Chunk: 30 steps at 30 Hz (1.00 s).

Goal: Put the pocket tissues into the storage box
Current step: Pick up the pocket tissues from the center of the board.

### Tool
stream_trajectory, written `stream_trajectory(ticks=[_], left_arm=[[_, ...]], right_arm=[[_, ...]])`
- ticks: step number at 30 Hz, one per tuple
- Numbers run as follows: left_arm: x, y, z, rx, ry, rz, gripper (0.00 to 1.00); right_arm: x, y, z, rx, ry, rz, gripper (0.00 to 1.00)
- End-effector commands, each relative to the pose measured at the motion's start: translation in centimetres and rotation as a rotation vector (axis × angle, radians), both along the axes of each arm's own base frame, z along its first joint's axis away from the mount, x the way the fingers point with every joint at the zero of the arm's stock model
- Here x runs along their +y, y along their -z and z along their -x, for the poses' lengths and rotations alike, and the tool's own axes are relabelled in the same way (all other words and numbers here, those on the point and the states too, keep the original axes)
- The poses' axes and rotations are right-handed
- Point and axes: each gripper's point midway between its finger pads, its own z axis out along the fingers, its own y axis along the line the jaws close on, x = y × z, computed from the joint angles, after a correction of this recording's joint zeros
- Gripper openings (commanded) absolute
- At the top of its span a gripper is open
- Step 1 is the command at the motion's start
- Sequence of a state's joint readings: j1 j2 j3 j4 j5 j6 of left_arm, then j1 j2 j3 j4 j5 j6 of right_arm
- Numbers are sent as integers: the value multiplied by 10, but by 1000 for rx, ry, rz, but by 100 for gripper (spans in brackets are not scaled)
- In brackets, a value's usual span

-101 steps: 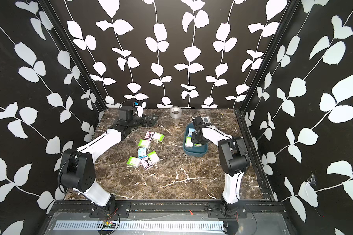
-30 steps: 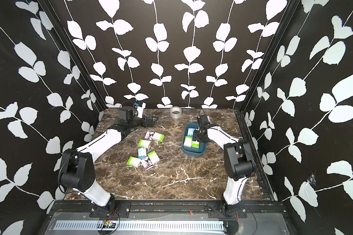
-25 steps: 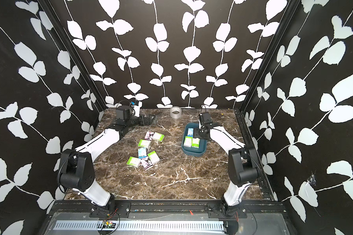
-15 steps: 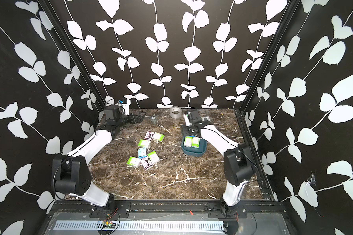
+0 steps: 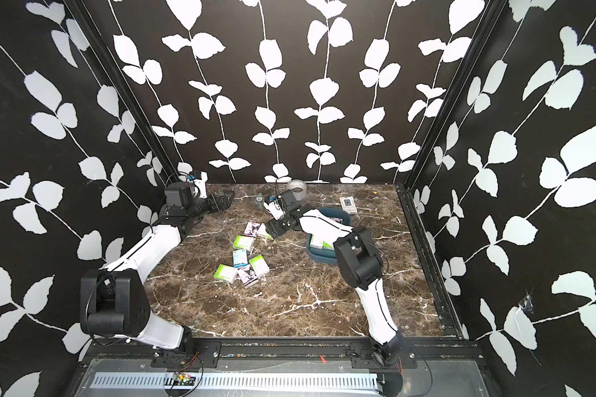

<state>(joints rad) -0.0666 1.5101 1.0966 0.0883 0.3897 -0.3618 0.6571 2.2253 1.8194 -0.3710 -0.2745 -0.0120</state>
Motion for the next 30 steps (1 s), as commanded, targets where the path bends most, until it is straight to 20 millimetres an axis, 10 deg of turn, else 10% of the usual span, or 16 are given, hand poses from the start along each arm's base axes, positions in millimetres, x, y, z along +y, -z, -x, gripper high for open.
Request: stream_trajectory(ticks=[1,30], left_arm=[[-5,-18,8,-50,26,31,99],[-2,-22,11,-64,20,4,99]], right_arm=[[24,-14,-3,-36,-96,-17,82],[36,31,-4,-5,-194,188,82]])
